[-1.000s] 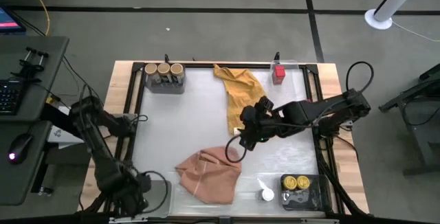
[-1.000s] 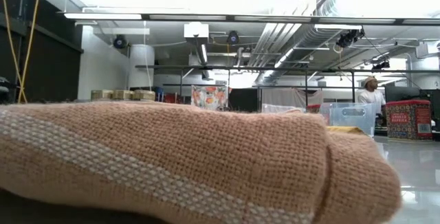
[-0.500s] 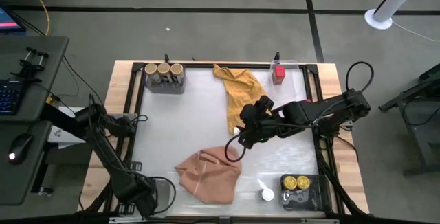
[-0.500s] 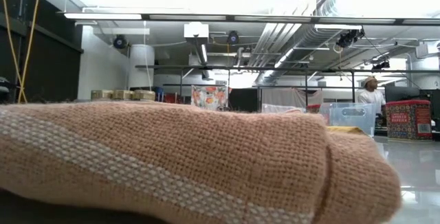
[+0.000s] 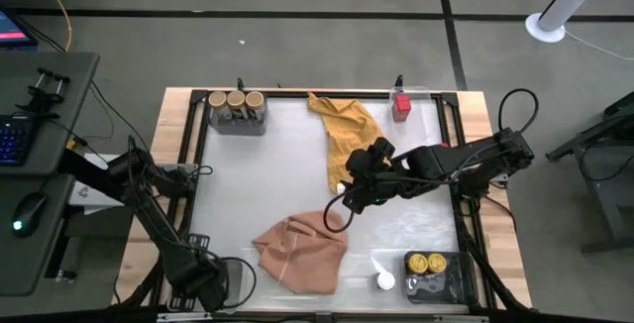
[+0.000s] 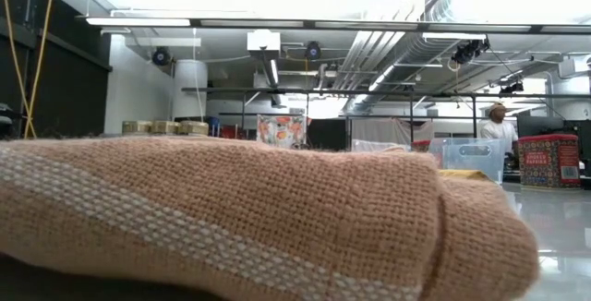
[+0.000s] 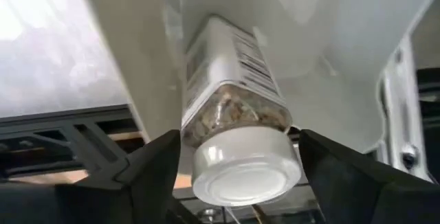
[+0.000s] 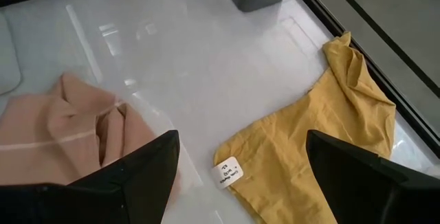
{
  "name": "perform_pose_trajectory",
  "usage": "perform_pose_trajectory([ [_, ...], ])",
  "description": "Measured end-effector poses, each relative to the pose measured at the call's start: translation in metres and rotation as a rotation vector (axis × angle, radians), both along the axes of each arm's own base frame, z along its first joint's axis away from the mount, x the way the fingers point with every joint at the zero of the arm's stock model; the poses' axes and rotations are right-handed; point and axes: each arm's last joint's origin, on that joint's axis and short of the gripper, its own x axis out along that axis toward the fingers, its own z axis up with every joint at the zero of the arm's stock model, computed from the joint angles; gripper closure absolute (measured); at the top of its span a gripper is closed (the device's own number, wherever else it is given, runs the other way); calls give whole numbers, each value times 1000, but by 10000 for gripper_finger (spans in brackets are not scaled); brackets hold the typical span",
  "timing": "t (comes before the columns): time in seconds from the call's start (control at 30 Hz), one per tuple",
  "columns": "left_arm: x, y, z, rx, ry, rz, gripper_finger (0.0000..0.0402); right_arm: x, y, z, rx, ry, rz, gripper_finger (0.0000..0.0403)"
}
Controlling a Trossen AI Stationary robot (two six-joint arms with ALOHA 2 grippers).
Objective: Sort spices by type
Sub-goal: Put the left white seasoning bottle into the gray bin, then put the white seasoning bottle into the gray bin
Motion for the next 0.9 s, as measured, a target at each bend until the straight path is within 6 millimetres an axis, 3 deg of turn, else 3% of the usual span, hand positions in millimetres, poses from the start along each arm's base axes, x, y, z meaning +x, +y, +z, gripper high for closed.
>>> perform_pose_trajectory([
  [0.27, 7, 3, 9, -3, -19, 26, 115, 0, -1, 0, -17, -1, -3, 91],
  [0.4, 10, 9, 33, -32, -32, 4, 114, 0, -3, 0, -32, 12, 10, 91],
  [0.5, 11, 20, 62, -67, -87, 12, 114, -2, -3, -1, -51, 54, 36, 91],
  [0.7, 31, 61, 113, -29, -462, 189, 113, -9, 0, -7, 65, 164, 105, 91],
  [0.9, 78, 107, 127, 66, -811, 317, 113, -18, 32, -33, 272, 279, 220, 91],
])
